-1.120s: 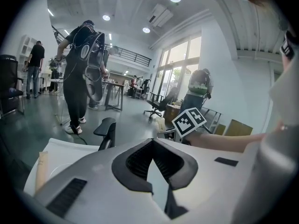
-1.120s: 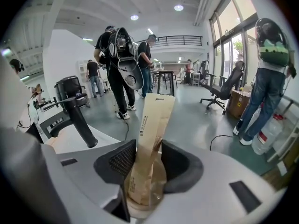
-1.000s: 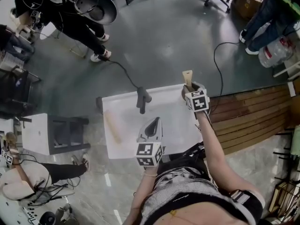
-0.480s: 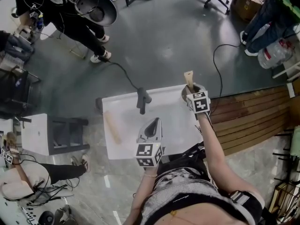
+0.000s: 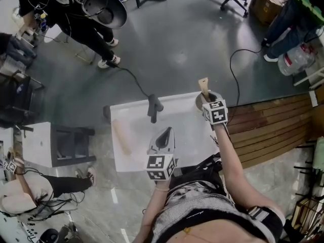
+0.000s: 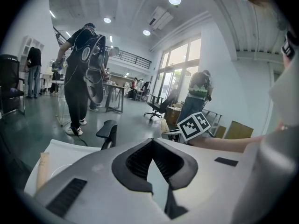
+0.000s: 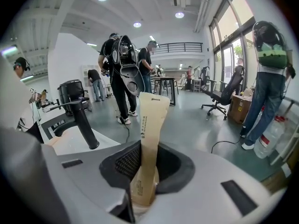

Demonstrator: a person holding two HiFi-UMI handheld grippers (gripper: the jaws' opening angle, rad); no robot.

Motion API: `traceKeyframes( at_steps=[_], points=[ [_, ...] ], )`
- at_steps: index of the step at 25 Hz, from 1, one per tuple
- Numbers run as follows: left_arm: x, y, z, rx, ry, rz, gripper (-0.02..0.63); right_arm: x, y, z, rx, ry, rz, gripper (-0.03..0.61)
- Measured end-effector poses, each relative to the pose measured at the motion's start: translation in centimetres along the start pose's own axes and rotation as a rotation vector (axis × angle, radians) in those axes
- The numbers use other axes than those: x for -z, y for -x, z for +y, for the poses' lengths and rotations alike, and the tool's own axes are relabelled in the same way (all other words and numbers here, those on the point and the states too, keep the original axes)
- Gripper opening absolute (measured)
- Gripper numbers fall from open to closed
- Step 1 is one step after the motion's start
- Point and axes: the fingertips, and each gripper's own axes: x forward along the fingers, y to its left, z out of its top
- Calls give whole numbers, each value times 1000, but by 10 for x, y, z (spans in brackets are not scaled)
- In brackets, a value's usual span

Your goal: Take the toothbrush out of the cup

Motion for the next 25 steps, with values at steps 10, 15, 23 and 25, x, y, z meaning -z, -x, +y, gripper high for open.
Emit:
traceKeyframes(
  at_steps=[10, 15, 23, 25],
  points=[
    [0, 2, -3, 10, -3, -14, 0, -14, 15, -4, -2, -12, -63, 114],
    [-1, 4, -7, 16, -8, -17, 0, -18, 23, -5, 0, -19, -84, 114],
    [0, 6, -12, 31, -13, -26, 0, -31, 35, -5, -1, -16, -141, 112],
    [0, 7, -15, 35, -12, -27, 0, -37, 41, -4, -2, -12, -156, 112]
  ],
)
